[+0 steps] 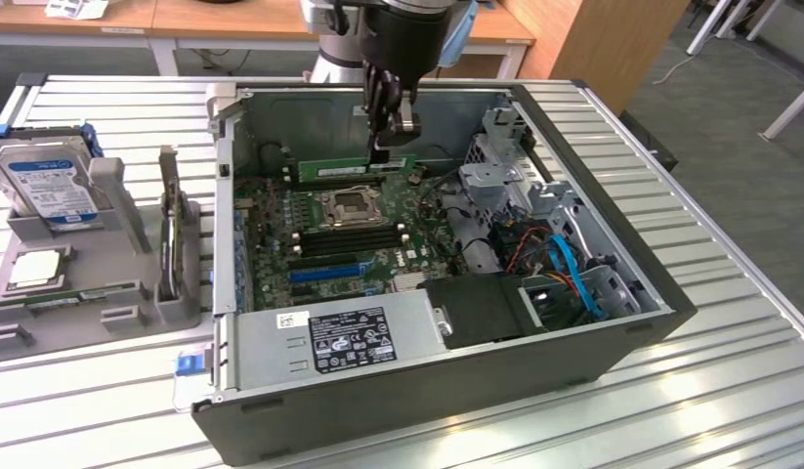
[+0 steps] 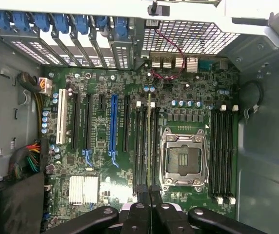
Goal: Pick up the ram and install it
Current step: 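Pick up the ram and move it above insertion slot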
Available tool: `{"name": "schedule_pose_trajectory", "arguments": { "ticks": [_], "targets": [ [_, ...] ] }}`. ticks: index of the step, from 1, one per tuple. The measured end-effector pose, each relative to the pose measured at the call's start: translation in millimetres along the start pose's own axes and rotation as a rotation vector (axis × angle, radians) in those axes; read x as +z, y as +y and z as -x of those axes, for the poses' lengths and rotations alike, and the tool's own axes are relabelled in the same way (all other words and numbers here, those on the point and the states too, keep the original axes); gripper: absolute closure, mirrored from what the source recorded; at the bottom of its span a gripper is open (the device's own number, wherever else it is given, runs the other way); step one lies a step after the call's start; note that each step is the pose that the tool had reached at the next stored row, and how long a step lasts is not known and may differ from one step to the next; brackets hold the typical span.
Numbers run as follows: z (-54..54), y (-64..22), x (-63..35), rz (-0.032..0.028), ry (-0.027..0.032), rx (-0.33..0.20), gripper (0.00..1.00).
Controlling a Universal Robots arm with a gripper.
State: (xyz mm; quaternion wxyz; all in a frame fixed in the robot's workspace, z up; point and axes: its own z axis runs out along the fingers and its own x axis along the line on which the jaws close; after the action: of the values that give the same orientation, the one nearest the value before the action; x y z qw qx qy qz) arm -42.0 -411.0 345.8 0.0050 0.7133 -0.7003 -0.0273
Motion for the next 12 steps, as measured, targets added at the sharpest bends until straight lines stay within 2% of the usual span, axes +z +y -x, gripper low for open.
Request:
{"name": "schedule_pose_trajectory", "arguments": {
  "ticks": [8, 12],
  "targets": [
    [10.2, -0.3, 1.1, 0.0001, 0.0002, 0.0, 0.89],
    [10.4, -0.3, 1.1, 0.0001, 0.0002, 0.0, 0.89]
  ]
}}
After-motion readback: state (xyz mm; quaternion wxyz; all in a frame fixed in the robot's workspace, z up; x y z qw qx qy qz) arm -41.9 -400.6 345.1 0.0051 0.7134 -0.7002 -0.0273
